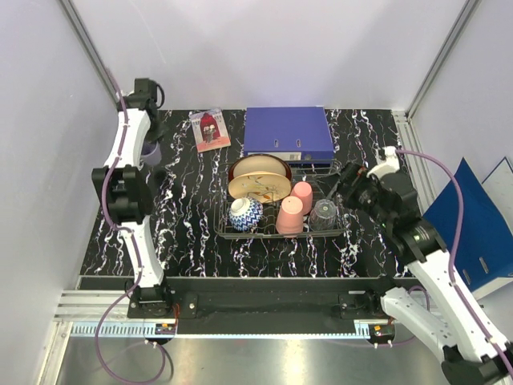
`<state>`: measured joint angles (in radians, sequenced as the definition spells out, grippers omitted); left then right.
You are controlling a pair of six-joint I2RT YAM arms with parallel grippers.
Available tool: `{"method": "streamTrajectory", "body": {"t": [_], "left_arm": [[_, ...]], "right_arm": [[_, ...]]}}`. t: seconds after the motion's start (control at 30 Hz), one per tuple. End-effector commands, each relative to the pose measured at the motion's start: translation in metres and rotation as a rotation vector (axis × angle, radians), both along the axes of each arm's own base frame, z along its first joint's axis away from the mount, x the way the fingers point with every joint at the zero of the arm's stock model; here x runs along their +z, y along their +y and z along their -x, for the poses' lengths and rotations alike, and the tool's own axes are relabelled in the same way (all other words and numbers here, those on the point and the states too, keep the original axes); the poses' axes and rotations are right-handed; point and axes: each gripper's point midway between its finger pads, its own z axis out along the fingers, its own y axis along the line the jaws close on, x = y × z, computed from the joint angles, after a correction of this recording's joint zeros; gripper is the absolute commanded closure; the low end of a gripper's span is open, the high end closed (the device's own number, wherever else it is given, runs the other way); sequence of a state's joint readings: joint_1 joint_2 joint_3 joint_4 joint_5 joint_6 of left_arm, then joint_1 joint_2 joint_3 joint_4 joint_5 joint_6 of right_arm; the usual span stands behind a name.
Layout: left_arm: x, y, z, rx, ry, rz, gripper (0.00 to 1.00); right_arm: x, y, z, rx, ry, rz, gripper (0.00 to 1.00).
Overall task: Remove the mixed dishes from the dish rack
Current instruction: Place the cup at the center of the board.
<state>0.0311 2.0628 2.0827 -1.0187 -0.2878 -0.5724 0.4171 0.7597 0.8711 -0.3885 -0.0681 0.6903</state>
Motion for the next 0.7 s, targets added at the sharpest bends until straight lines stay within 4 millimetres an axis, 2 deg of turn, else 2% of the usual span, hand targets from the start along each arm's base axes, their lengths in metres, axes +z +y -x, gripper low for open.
{"method": "streamTrajectory", "body": {"t": [0.0, 0.03, 0.07, 0.23, 0.43, 0.57, 0.67], "left_arm": [[0.005, 0.043, -0.002, 0.105, 0.008, 0.012, 1.0], [-0.006, 0.048, -0.006, 0.11, 0.029, 0.012, 1.0], [-0.003, 0.057, -0.009, 0.126, 0.017, 0.005, 1.0], [-0.02, 0.078, -0.009, 0.17, 0.046, 0.006, 1.0], [-0.035, 0.073, -0.01, 0.157, 0.073, 0.047, 1.0], [-0.035, 0.073, -0.01, 0.153, 0.077, 0.04, 0.87], [-0.033, 0.074, -0.008, 0.148, 0.079, 0.032, 0.84]], "right_arm": [[-0.004, -0.027, 0.01, -0.08, -0.029, 0.1, 0.02], [-0.005, -0.029, 0.01, -0.088, -0.029, 0.106, 0.01], [-0.006, -0.03, 0.011, -0.086, -0.031, 0.11, 0.02], [-0.012, -0.023, 0.007, -0.061, -0.003, 0.108, 0.02], [-0.022, -0.017, -0.003, -0.054, 0.027, 0.12, 0.02], [-0.025, -0.016, -0.005, -0.052, 0.034, 0.123, 0.01], [-0.022, -0.018, -0.004, -0.058, 0.024, 0.125, 0.01]]}}
